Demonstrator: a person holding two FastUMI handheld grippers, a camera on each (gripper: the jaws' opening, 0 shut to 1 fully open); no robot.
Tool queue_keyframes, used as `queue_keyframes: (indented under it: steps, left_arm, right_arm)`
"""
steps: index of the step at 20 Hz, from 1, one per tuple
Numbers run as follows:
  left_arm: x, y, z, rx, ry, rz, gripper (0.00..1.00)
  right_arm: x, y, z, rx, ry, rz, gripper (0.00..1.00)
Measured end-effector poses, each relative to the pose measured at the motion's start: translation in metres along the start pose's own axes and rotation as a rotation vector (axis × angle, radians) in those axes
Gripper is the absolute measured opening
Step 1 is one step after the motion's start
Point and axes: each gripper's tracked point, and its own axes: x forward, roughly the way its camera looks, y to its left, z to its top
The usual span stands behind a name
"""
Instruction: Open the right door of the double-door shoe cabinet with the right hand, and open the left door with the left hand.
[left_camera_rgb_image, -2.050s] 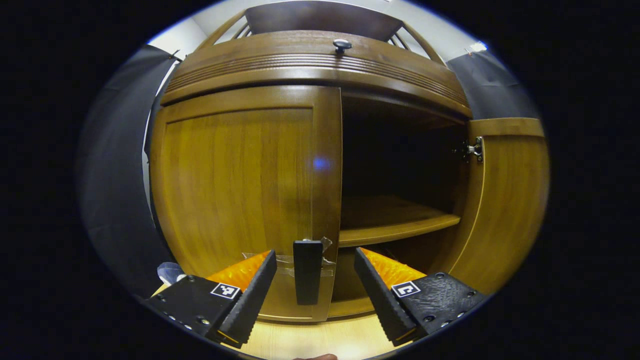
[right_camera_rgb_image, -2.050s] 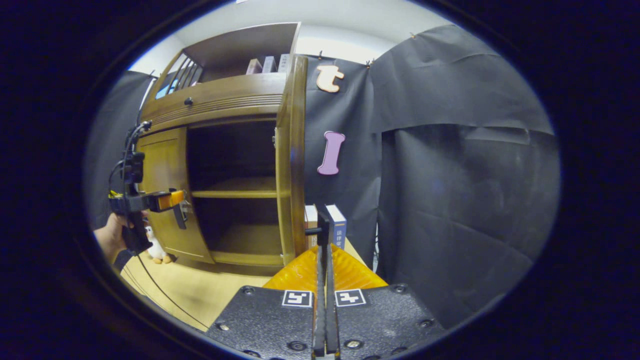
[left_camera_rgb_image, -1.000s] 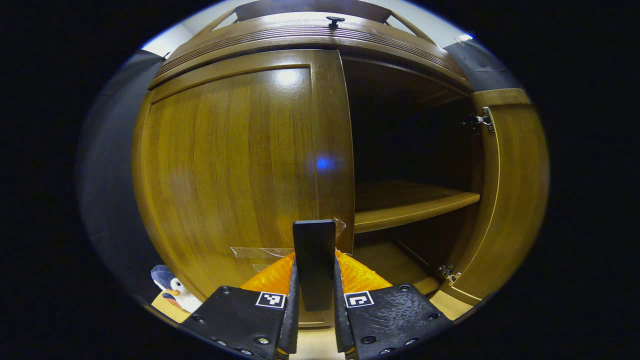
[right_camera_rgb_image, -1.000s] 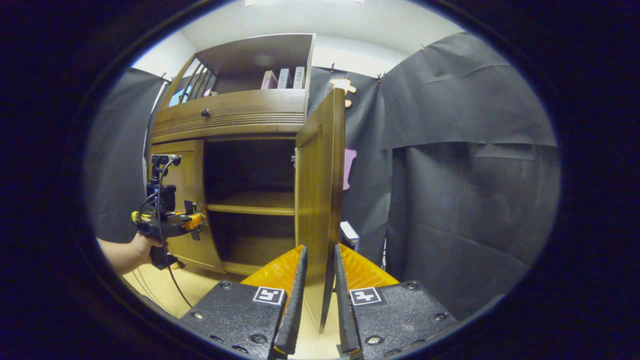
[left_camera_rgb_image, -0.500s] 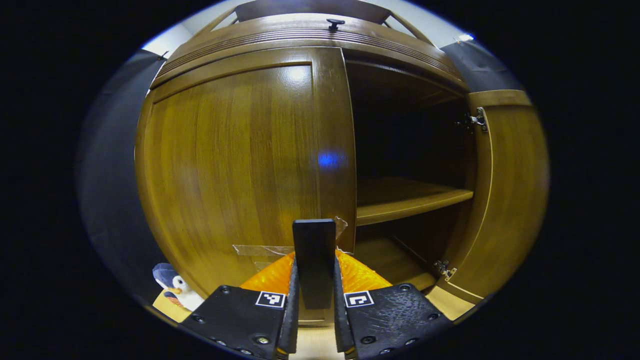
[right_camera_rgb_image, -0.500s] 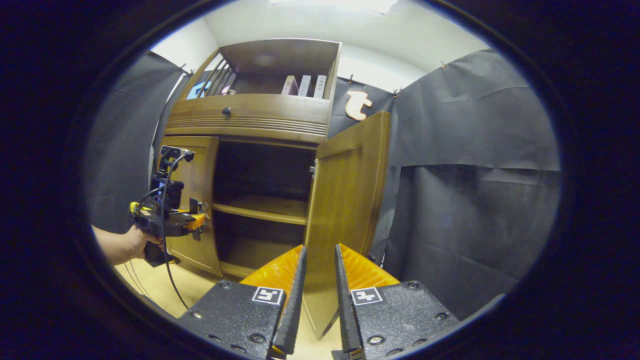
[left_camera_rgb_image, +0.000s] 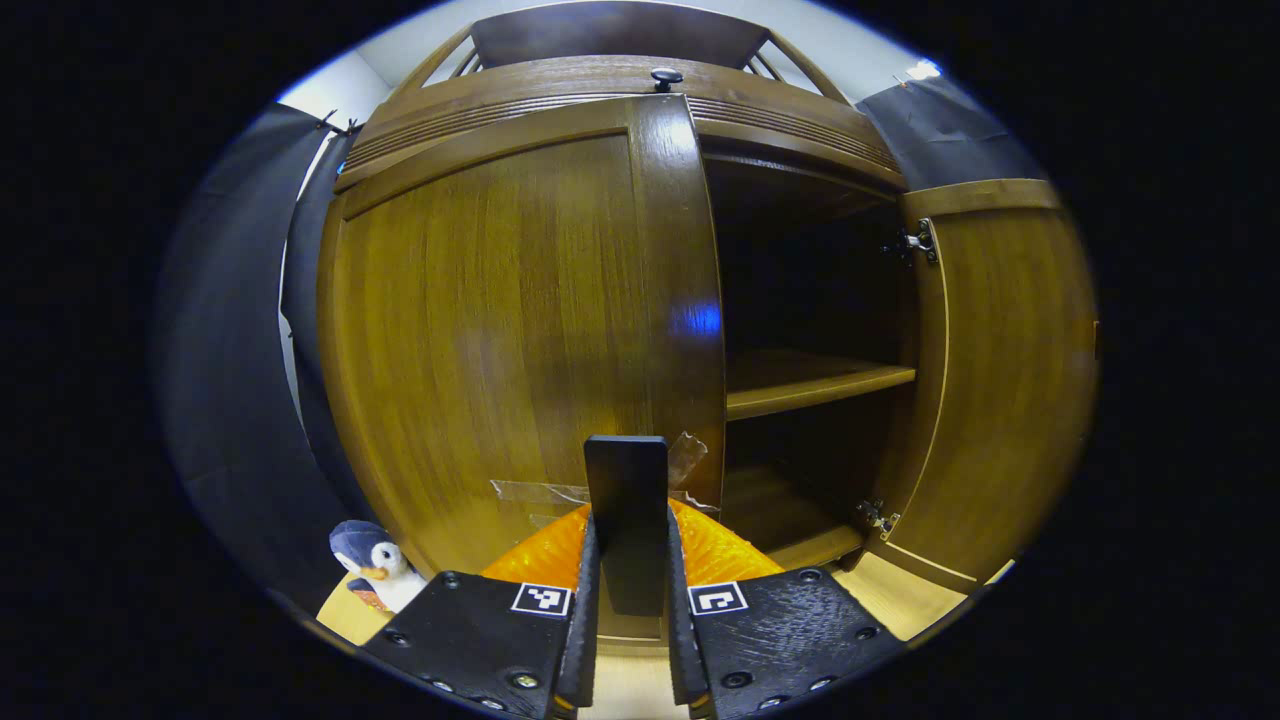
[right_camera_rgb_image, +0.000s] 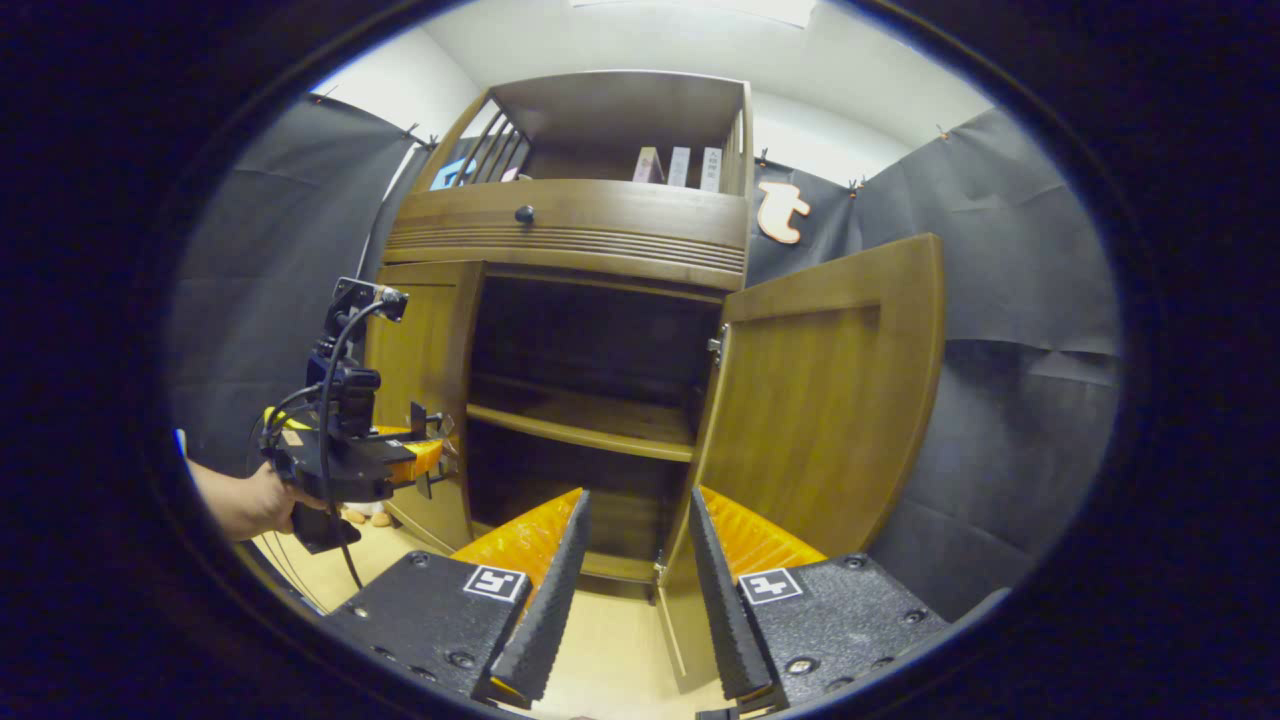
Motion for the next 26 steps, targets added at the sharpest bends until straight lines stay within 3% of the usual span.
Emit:
queue_keyframes:
  steps: [1, 2, 5, 6, 7, 11, 12, 13, 14, 15, 16, 17, 18, 25, 26]
  left_arm:
    - [-0.005, 0.002, 0.000, 0.000, -0.001, 0.006, 0.29]
    - [-0.008, 0.003, -0.001, -0.004, -0.003, 0.016, 0.29]
    - [-0.015, 0.013, -0.005, 0.022, -0.009, 0.081, 0.28]
    - [-0.017, 0.014, -0.003, 0.019, -0.016, 0.091, 0.36]
    - [-0.017, 0.015, -0.004, 0.008, -0.004, 0.102, 0.28]
    - [-0.020, 0.017, -0.005, -0.016, 0.001, 0.156, 0.27]
    - [-0.020, 0.019, -0.005, -0.010, 0.002, 0.174, 0.33]
    - [-0.021, 0.019, -0.005, -0.001, 0.006, 0.186, 0.26]
    - [-0.023, 0.020, -0.005, 0.009, 0.005, 0.201, 0.26]
    - [-0.023, 0.021, -0.005, 0.012, 0.006, 0.212, 0.31]
    - [-0.022, 0.020, -0.007, 0.003, 0.006, 0.201, 0.26]
    - [-0.050, 0.020, -0.014, -0.011, 0.010, 0.222, 0.23]
    - [-0.025, 0.022, -0.007, -0.024, 0.006, 0.230, 0.16]
    - [-0.051, 0.029, -0.011, -0.062, 0.024, 0.305, 0.16]
    - [-0.057, 0.033, -0.012, -0.067, 0.028, 0.315, 0.15]
  right_arm:
    - [0.002, 0.002, 0.002, 0.006, -0.006, 0.011, 0.70]
    - [0.005, 0.004, 0.002, 0.015, -0.009, 0.022, 0.64]
    - [0.013, 0.009, -0.001, 0.033, 0.003, 0.052, 0.64]
    - [0.015, 0.011, -0.002, 0.037, 0.003, 0.062, 0.65]
    - [0.017, 0.013, -0.002, 0.037, 0.005, 0.074, 0.65]
    - [0.027, 0.015, -0.003, 0.035, -0.003, 0.101, 0.65]
    - [0.028, 0.015, -0.002, 0.040, -0.002, 0.108, 0.65]
    - [0.030, 0.015, -0.002, 0.046, -0.004, 0.113, 0.65]
    - [0.031, 0.014, -0.001, 0.050, -0.006, 0.118, 0.65]
    - [0.032, 0.013, -0.001, 0.052, -0.008, 0.119, 0.65]
    - [0.033, 0.010, -0.001, 0.055, -0.008, 0.119, 0.65]
    - [0.034, 0.008, -0.003, 0.059, -0.008, 0.119, 0.65]
    - [0.035, 0.006, -0.003, 0.064, -0.005, 0.121, 0.65]
    - [0.043, 0.007, -0.006, 0.058, 0.003, 0.158, 0.65]
    - [0.043, 0.008, -0.006, 0.058, 0.002, 0.163, 0.70]
